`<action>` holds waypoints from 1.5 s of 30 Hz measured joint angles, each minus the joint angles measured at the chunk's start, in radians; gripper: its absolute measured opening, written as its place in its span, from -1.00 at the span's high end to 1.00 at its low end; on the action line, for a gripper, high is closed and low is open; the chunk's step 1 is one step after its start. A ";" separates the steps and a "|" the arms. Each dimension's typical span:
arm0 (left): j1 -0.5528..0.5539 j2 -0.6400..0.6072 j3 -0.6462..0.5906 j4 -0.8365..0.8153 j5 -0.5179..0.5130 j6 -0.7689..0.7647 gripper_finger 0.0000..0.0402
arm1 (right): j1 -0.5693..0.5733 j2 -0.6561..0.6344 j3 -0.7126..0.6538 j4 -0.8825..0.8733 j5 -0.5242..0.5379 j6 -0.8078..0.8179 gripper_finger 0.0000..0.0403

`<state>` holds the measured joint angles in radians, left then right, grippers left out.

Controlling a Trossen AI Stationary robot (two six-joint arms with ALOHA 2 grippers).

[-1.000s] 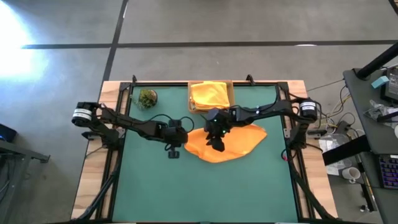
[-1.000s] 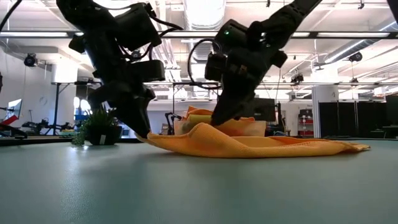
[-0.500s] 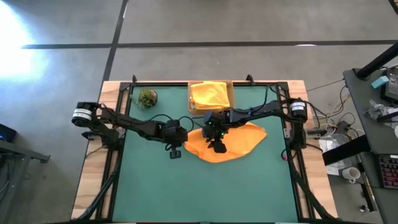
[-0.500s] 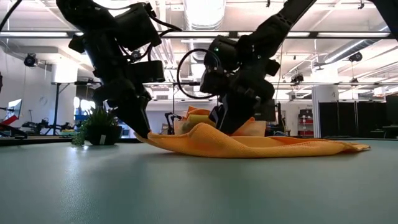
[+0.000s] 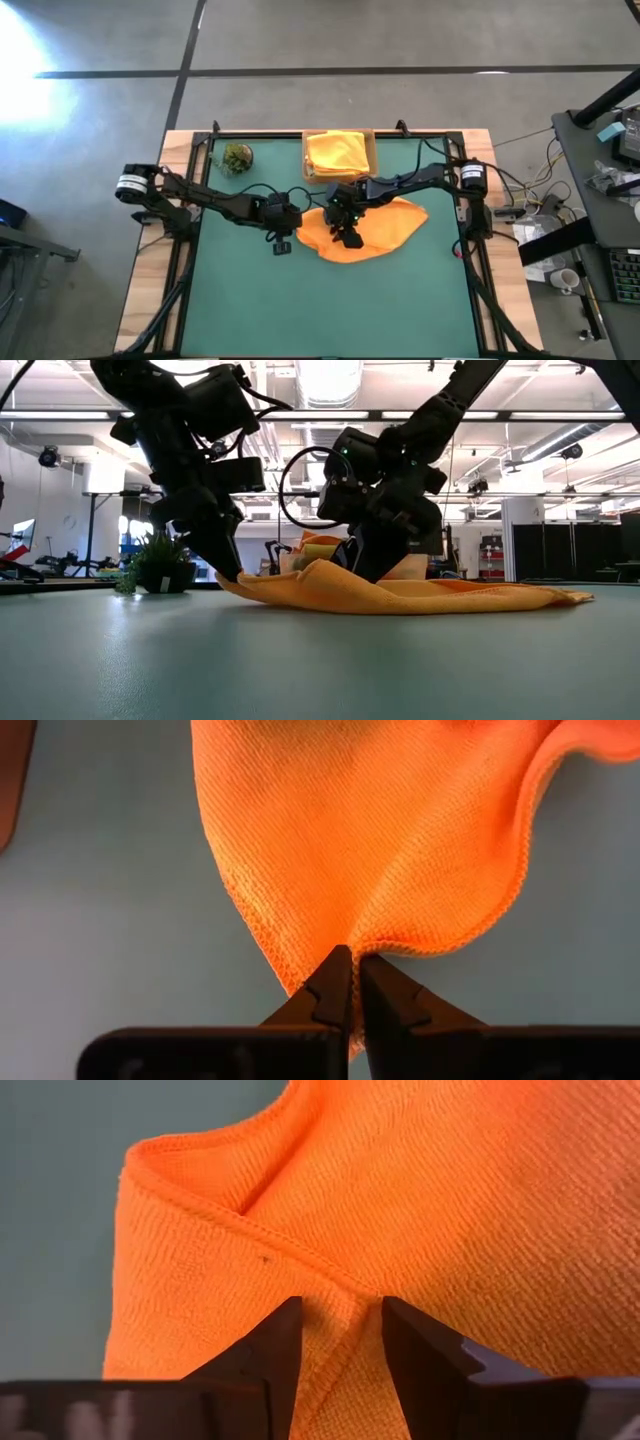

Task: Fold microfiber towels
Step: Fold the orange microfiber towel

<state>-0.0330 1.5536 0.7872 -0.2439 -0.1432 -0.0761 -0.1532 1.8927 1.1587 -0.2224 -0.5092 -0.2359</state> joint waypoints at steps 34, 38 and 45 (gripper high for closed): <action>0.000 -0.002 0.001 -0.021 0.003 0.004 1.00 | 0.018 -0.126 0.042 -0.235 -0.153 0.120 0.96; 0.000 -0.007 0.051 -0.078 0.025 0.051 1.00 | 0.029 -0.217 0.037 -0.252 -0.117 0.206 0.96; 0.000 -0.017 0.197 -0.236 0.032 0.322 1.00 | 0.067 -0.394 0.035 -0.257 0.062 0.374 0.96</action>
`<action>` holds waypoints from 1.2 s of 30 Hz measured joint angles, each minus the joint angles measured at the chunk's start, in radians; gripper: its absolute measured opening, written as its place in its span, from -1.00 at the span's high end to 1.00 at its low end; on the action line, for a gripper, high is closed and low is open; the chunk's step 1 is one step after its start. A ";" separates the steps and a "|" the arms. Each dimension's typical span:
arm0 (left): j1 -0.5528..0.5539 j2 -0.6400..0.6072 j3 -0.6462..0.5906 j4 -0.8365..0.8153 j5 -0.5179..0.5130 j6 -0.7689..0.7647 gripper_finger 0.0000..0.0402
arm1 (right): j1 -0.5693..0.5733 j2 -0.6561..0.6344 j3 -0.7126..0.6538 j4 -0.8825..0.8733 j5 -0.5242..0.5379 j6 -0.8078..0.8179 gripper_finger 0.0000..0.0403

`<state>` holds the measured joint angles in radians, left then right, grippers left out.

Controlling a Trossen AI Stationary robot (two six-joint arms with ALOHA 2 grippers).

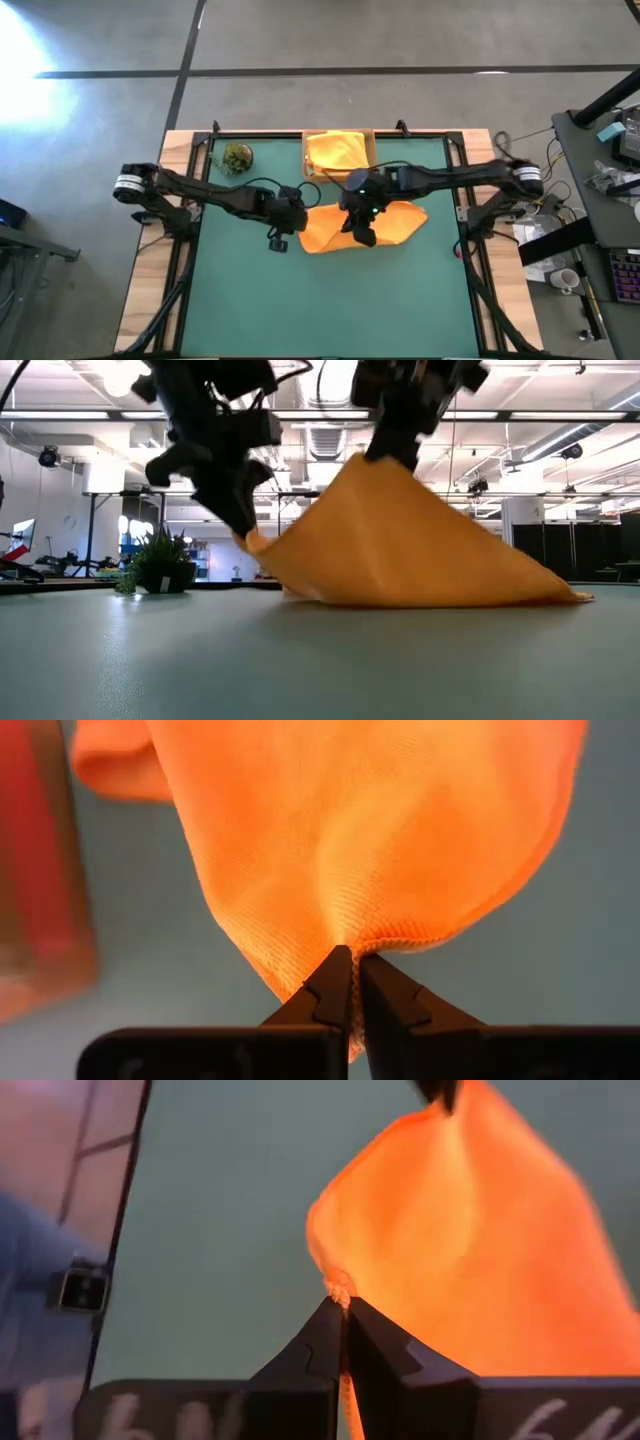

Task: Fold microfiber towels
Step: Fold the orange microfiber towel

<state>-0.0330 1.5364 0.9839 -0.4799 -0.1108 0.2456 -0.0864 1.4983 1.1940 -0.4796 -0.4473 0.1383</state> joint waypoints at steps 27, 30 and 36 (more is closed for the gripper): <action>-0.006 -0.002 0.740 -0.710 0.004 -0.030 1.00 | 0.423 -0.393 0.083 -0.144 0.790 0.234 0.96; -0.011 -0.002 0.805 -0.741 0.021 -0.064 1.00 | 0.427 -0.397 0.143 -0.155 0.790 0.182 0.96; -0.031 -0.002 0.901 -0.816 0.109 -0.210 1.00 | 0.427 -0.397 0.281 -0.153 0.793 0.044 0.96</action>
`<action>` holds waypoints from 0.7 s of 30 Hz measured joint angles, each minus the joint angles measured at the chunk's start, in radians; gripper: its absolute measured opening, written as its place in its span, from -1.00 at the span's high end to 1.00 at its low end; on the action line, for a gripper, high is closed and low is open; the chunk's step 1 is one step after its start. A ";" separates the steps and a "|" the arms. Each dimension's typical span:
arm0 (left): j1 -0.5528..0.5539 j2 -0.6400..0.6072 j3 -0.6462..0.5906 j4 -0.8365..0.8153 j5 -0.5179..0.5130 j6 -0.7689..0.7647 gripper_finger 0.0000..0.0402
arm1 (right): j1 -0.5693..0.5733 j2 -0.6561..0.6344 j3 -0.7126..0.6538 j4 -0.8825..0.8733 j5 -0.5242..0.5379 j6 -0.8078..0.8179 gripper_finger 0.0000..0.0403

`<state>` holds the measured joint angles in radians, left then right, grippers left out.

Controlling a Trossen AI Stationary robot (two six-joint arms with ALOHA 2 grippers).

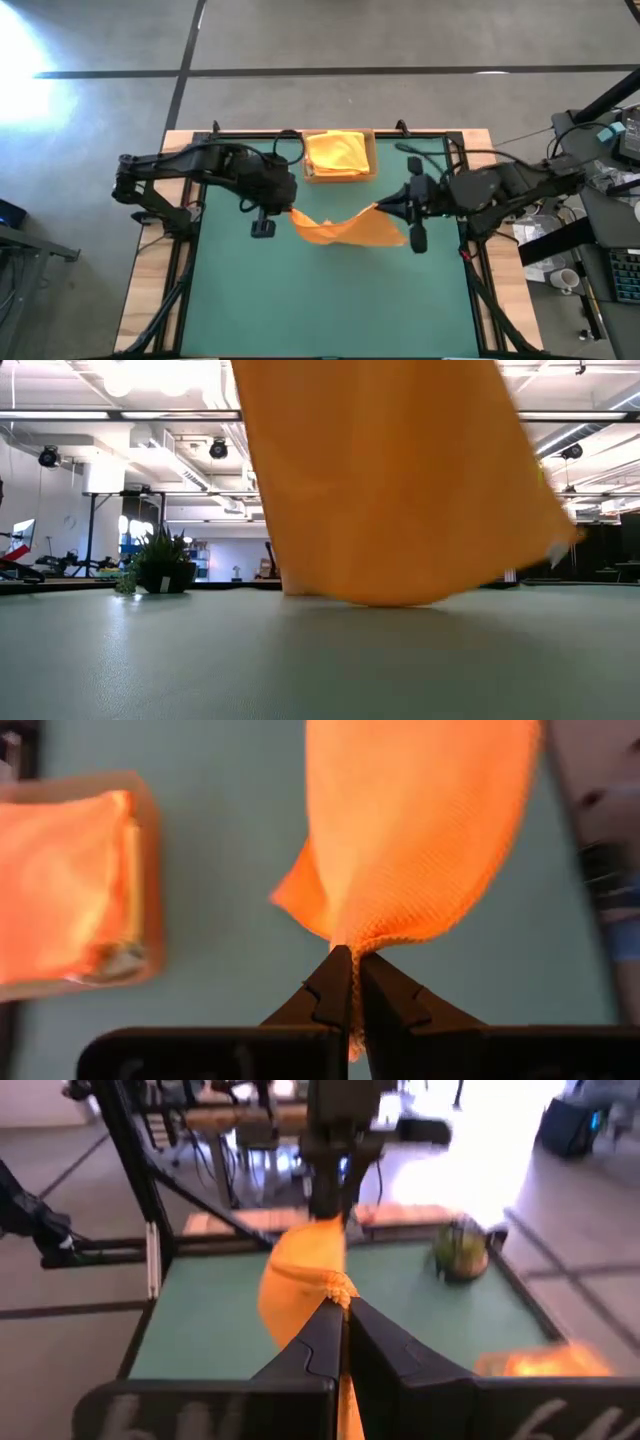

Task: Fold microfiber towels
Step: Fold the orange microfiber towel

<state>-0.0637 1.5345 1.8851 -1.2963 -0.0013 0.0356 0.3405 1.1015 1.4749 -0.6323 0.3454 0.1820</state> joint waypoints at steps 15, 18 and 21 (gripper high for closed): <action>-0.004 0.000 0.245 -0.122 0.151 -0.265 1.00 | 0.000 0.041 0.101 -0.055 0.024 -0.062 0.96; -0.004 0.007 0.280 -0.128 0.151 -0.265 1.00 | 0.000 0.078 0.103 -0.057 0.028 -0.068 0.96; -0.003 0.007 0.302 -0.127 0.151 -0.256 1.00 | 0.000 0.096 0.109 -0.042 0.055 -0.072 0.96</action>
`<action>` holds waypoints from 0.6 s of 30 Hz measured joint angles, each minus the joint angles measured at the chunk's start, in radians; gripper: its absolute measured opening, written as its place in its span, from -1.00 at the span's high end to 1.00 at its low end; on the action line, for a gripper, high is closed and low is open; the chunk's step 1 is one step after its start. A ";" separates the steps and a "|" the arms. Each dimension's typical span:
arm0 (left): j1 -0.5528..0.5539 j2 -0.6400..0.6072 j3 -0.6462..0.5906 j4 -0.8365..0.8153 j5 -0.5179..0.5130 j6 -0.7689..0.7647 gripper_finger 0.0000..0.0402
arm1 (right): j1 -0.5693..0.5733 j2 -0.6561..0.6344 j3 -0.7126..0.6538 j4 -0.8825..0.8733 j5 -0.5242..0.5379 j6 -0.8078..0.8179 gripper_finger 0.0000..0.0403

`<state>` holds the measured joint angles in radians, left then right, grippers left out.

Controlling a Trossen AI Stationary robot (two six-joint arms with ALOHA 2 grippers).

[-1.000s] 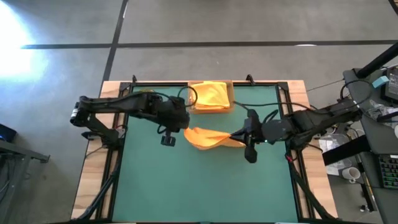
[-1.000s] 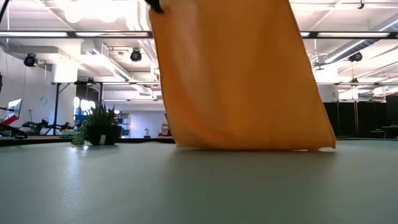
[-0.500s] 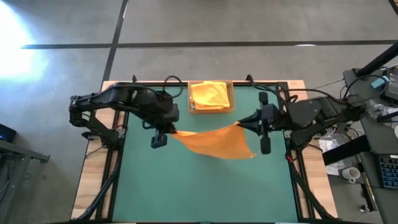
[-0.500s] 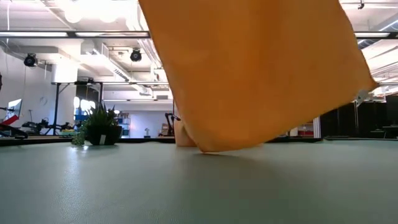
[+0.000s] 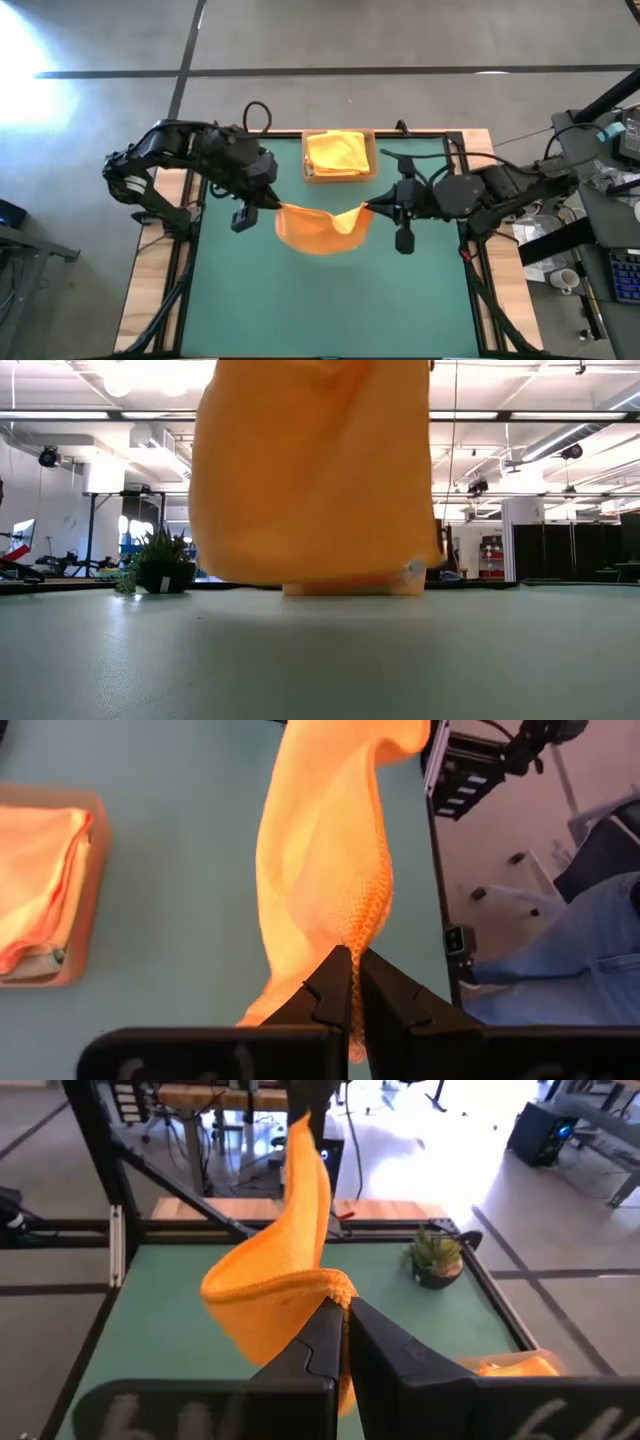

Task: Fold microfiber towels
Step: Fold the orange microfiber towel

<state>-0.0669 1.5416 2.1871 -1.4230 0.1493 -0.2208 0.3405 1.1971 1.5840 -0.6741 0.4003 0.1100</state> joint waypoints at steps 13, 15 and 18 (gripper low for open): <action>0.005 0.006 -0.005 -0.093 -0.385 0.286 1.00 | -0.015 0.001 0.003 -0.002 0.163 -0.172 0.96; 0.006 0.006 -0.005 -0.078 -0.495 0.332 1.00 | -0.030 0.002 0.003 -0.004 0.180 -0.211 0.96; 0.006 0.005 -0.005 -0.057 -0.570 0.395 1.00 | -0.053 0.002 0.002 -0.007 0.212 -0.263 0.96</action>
<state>-0.0605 1.5467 2.1818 -1.4804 -0.4202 0.1739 0.2875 1.1992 1.5864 -0.6807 0.6124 -0.1530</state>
